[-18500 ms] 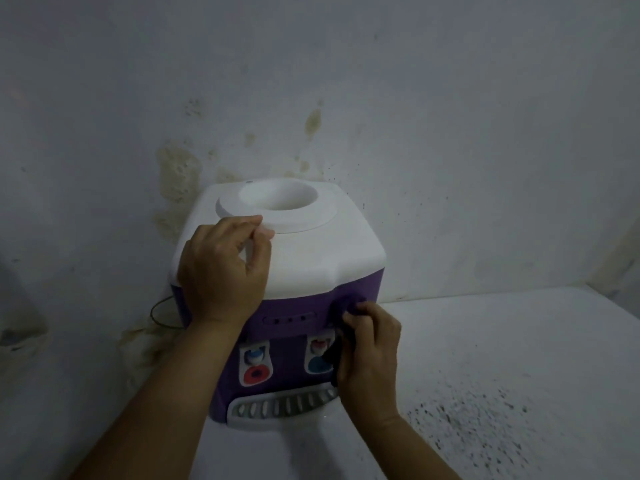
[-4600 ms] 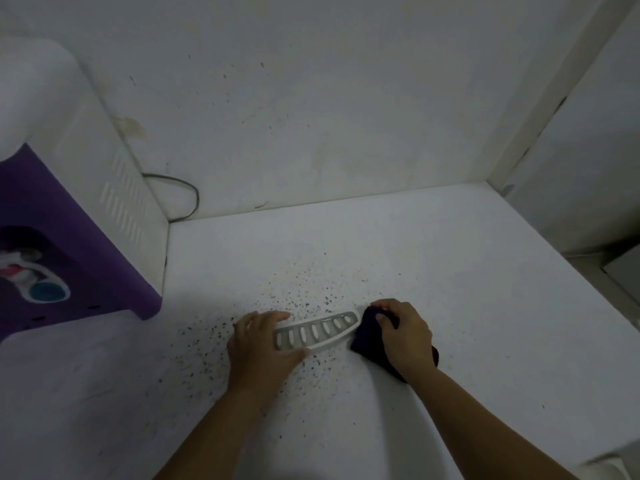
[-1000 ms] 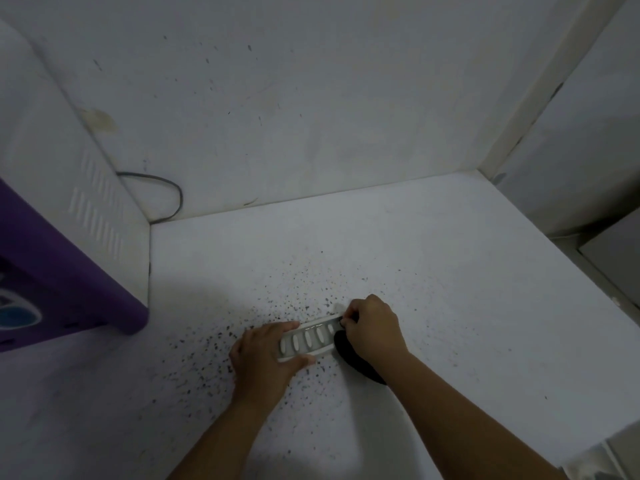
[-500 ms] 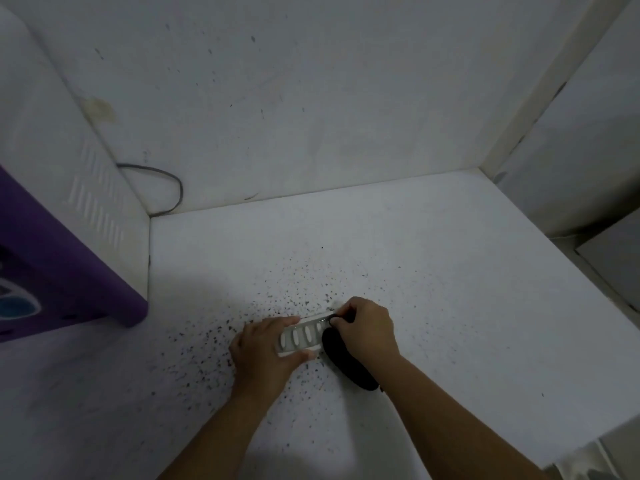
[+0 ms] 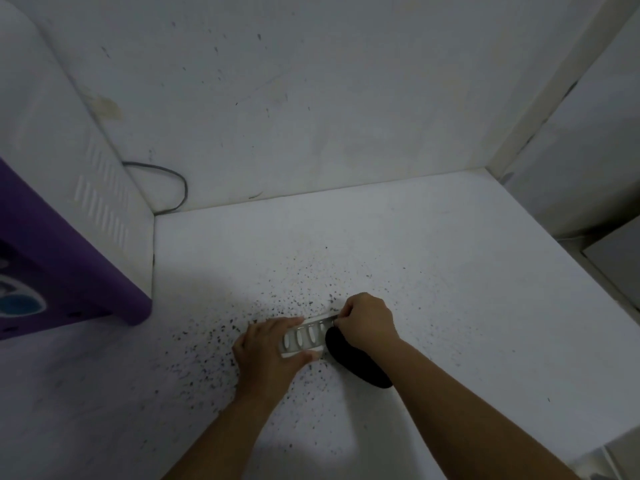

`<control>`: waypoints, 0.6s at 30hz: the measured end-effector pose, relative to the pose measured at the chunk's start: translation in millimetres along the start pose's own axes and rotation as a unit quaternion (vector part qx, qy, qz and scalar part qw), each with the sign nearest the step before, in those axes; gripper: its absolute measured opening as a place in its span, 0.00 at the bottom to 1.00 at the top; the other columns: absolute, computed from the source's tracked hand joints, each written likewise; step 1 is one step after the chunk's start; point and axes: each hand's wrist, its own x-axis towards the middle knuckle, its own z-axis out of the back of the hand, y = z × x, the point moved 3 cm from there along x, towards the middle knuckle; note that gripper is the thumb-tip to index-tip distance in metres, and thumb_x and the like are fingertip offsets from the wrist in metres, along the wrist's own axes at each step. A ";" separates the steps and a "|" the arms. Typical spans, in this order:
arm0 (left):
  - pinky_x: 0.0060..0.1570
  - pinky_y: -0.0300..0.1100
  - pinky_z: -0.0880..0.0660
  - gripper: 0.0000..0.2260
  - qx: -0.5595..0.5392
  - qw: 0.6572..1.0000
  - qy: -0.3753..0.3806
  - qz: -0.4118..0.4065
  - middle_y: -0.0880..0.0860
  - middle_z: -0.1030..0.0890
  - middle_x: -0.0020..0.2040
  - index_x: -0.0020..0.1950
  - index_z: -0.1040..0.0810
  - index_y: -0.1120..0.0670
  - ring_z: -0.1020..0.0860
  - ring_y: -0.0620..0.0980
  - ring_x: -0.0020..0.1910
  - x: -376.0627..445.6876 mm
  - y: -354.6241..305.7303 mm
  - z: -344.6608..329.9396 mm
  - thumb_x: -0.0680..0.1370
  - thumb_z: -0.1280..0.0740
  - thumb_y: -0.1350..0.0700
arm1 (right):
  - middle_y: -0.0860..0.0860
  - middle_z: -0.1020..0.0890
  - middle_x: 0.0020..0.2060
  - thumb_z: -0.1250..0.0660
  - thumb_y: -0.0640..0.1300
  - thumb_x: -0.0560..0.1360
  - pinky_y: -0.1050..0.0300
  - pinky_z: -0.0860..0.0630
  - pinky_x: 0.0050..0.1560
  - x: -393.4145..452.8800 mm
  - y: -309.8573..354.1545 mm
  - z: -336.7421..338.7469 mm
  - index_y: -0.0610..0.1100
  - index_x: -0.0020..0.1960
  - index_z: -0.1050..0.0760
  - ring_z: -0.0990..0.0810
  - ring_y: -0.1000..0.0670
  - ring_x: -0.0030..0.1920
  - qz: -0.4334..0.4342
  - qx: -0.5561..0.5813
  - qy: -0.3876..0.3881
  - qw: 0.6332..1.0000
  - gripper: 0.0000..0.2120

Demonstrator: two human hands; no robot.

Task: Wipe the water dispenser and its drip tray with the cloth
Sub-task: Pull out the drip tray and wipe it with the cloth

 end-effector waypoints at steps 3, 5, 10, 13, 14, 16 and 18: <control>0.61 0.50 0.38 0.26 0.002 1.000 -0.005 -0.001 0.39 0.22 0.56 0.59 0.24 0.39 0.27 0.46 0.57 -1.2 -0.3 -1.9 0.62 0.24 0.40 | 0.46 0.22 0.46 0.35 0.42 0.75 0.61 0.31 0.40 -9.7 -0.2 -4.4 0.42 0.44 0.22 0.25 0.50 0.41 0.026 0.027 -0.065 0.997 0.05; 0.61 0.48 0.39 0.26 0.005 1.000 -0.007 0.002 0.39 0.22 0.56 0.59 0.24 0.39 0.27 0.46 0.58 -1.0 -0.1 -2.7 0.62 0.24 0.40 | 0.47 0.22 0.46 0.34 0.42 0.75 0.62 0.32 0.40 -10.0 1.3 -3.9 0.42 0.44 0.22 0.26 0.50 0.41 0.026 0.025 -0.046 0.998 0.04; 0.62 0.49 0.38 0.27 -0.004 1.000 -0.005 0.003 0.40 0.21 0.56 0.59 0.24 0.40 0.27 0.47 0.59 -1.4 -1.7 -0.9 0.61 0.23 0.41 | 0.49 0.17 0.41 0.29 0.45 0.72 0.62 0.28 0.39 0.2 -1.3 17.1 0.44 0.42 0.18 0.21 0.52 0.41 0.013 0.027 0.053 0.998 0.04; 0.64 0.51 0.36 0.27 -0.004 1.000 0.013 0.003 0.41 0.22 0.58 0.61 0.24 0.41 0.27 0.46 0.60 2.0 -2.7 0.4 0.63 0.23 0.42 | 0.55 0.18 0.36 0.27 0.46 0.71 0.67 0.27 0.37 -6.0 0.7 14.2 0.48 0.37 0.19 0.21 0.56 0.38 0.015 0.138 0.016 0.990 0.04; 0.64 0.52 0.34 0.27 -0.013 1.000 0.022 0.002 0.42 0.22 0.59 0.62 0.24 0.42 0.27 0.47 0.61 3.0 -1.2 1.2 0.64 0.23 0.44 | 0.55 0.19 0.35 0.27 0.46 0.71 0.68 0.27 0.37 -8.0 2.4 9.2 0.49 0.37 0.20 0.21 0.56 0.38 0.013 0.161 0.007 0.987 0.05; 0.63 0.52 0.32 0.27 -0.035 0.999 0.034 -0.002 0.43 0.22 0.59 0.63 0.24 0.44 0.26 0.47 0.59 3.3 1.6 2.3 0.64 0.23 0.47 | 0.54 0.20 0.36 0.29 0.46 0.72 0.65 0.26 0.40 -11.1 4.6 -1.0 0.48 0.38 0.22 0.22 0.54 0.39 0.013 0.147 -0.020 0.989 0.05; 0.63 0.52 0.32 0.29 -0.048 0.998 0.036 0.001 0.43 0.22 0.59 0.64 0.25 0.45 0.27 0.47 0.59 0.9 2.4 5.6 0.64 0.22 0.48 | 0.53 0.22 0.36 0.30 0.46 0.74 0.62 0.27 0.41 -14.0 5.1 -7.3 0.48 0.39 0.25 0.24 0.54 0.38 0.021 0.121 -0.047 0.991 0.06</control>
